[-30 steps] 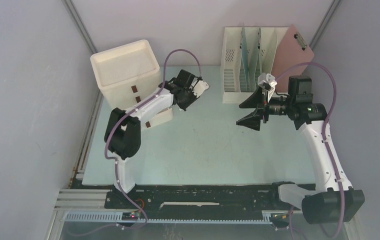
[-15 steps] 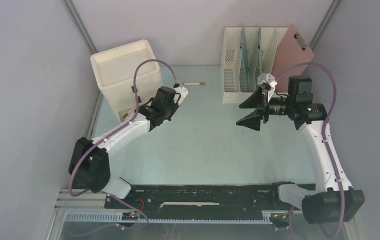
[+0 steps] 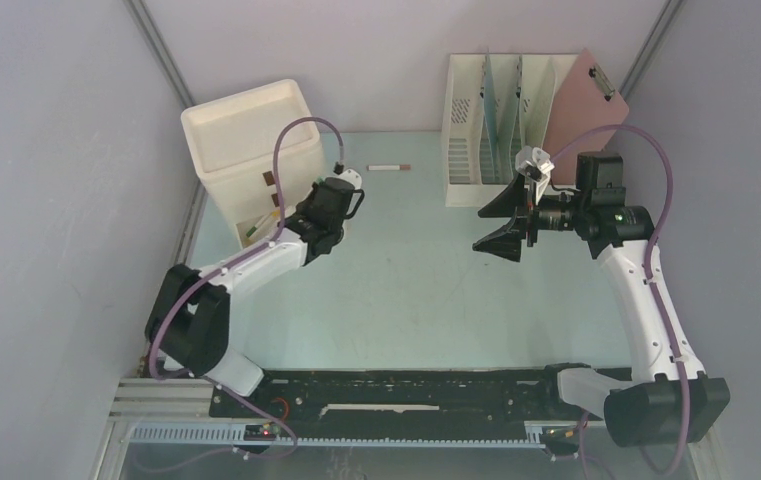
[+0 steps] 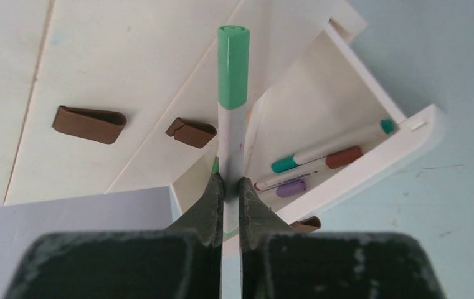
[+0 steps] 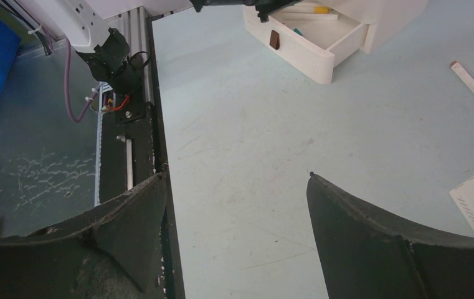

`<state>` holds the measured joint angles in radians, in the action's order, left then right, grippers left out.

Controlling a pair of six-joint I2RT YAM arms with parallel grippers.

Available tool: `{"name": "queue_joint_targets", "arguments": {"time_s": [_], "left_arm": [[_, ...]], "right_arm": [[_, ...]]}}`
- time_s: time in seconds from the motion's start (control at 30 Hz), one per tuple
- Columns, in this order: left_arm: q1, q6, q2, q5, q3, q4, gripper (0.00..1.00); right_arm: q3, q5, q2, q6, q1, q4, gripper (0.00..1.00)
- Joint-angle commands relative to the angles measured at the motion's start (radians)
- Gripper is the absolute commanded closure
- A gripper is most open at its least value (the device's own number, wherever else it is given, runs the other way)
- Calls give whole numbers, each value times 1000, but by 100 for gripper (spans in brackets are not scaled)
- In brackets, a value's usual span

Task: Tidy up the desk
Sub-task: Place the stationery in the drawer.

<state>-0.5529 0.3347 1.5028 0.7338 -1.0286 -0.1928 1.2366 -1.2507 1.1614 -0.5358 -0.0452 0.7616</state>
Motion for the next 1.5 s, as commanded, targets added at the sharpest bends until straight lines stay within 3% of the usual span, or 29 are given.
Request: {"name": "queue_joint_targets", "arguments": {"time_s": [0.0, 0.5, 0.63, 0.87, 1.0, 1.17, 1.23, 1.47], "left_arm": [[23, 47, 74, 145, -40, 77, 100], [57, 36, 143, 158, -76, 79, 98], [59, 30, 143, 164, -77, 79, 88], [59, -10, 114, 165, -68, 76, 59], [58, -81, 66, 138, -57, 32, 35], [44, -218, -68, -28, 8, 1, 20], [44, -268, -150, -134, 66, 31, 2], [50, -384, -415, -454, 280, 221, 0]], "right_arm": [[-2, -18, -6, -9, 8, 2, 10], [-2, -19, -9, -10, 10, 4, 10], [-1, -20, -7, -10, 8, 5, 10], [-2, -18, -2, -13, 9, 7, 10], [-2, -11, -5, -19, 9, 10, 10], [-1, 15, 1, -38, 3, 16, 10], [-2, 46, 17, -41, -8, 11, 10], [13, 362, 98, -82, -169, -93, 5]]}}
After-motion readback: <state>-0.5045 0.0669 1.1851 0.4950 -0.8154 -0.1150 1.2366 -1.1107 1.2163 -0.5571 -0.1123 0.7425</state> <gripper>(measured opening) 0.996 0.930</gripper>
